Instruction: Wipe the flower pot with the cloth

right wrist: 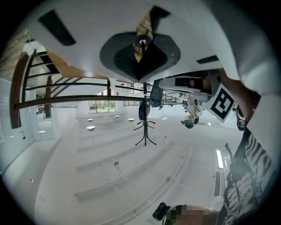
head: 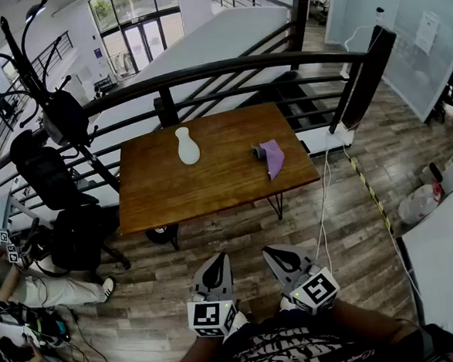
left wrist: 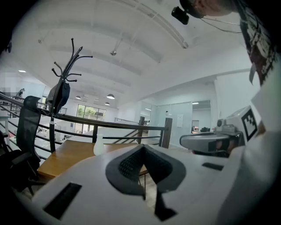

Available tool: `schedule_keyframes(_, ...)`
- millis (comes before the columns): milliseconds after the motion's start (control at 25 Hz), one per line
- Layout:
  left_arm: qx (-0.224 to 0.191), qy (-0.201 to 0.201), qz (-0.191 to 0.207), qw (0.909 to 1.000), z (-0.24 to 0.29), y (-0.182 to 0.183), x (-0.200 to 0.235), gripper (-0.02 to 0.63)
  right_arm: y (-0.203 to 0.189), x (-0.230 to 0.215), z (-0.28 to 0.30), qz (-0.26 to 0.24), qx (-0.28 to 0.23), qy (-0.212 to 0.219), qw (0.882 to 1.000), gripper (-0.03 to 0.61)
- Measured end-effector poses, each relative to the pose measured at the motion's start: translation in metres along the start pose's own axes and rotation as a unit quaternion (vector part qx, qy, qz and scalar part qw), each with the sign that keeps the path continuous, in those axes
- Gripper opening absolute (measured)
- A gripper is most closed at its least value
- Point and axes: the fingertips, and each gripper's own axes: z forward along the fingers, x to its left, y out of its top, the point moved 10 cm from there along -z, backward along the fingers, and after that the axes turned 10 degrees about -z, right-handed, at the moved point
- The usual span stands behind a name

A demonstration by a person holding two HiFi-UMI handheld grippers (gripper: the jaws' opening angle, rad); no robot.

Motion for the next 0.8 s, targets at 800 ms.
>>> schedule_keyframes(800,0.007,-0.039,-0.037,0.9985,-0.011,0.005,0.085,-0.002,0.004,0.035,0.015,0.010,0.029,-0.063,0.998,-0.002)
